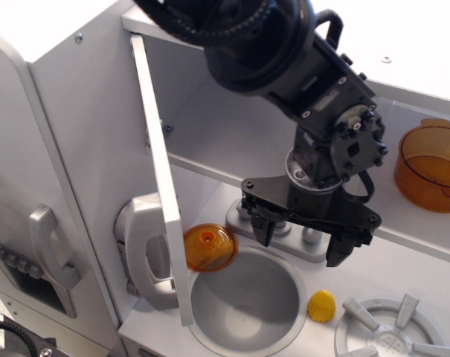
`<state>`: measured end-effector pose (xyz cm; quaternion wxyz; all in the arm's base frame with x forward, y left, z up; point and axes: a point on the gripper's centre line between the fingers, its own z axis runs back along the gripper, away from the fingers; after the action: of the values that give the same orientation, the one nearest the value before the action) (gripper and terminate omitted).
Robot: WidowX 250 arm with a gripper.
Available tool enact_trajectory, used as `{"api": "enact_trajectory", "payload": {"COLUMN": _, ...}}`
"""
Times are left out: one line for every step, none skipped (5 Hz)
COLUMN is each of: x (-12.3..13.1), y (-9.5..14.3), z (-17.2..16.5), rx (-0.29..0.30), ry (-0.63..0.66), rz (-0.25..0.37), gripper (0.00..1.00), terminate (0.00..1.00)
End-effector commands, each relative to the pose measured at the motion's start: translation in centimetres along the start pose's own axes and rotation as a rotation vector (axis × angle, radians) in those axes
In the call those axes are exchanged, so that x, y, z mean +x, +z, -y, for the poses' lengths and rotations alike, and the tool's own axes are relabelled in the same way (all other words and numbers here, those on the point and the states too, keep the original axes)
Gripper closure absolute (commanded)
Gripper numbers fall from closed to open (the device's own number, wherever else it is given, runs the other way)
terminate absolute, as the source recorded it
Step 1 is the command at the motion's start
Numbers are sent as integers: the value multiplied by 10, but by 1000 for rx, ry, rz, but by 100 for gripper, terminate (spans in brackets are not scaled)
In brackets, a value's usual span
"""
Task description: Close microwave
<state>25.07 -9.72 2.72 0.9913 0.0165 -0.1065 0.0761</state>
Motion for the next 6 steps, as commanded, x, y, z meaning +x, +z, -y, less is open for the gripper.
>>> {"api": "enact_trajectory", "payload": {"x": 0, "y": 0, "z": 0, "rx": 0, "ry": 0, "rz": 0, "gripper": 0, "terminate": 0}}
{"api": "enact_trajectory", "payload": {"x": 7, "y": 48, "z": 0, "rx": -67, "ry": 31, "rz": 15, "gripper": 0, "terminate": 0}}
{"api": "enact_trajectory", "payload": {"x": 10, "y": 85, "z": -3, "rx": -99, "ry": 89, "rz": 22, "gripper": 0, "terminate": 0}}
{"api": "enact_trajectory", "payload": {"x": 1, "y": 111, "z": -19, "rx": -110, "ry": 97, "rz": 53, "gripper": 0, "terminate": 0}}
{"api": "enact_trajectory", "payload": {"x": -4, "y": 118, "z": -48, "rx": -131, "ry": 120, "rz": 43, "gripper": 0, "terminate": 0}}
{"api": "enact_trajectory", "payload": {"x": -7, "y": 124, "z": -74, "rx": -161, "ry": 138, "rz": 78, "gripper": 0, "terminate": 0}}
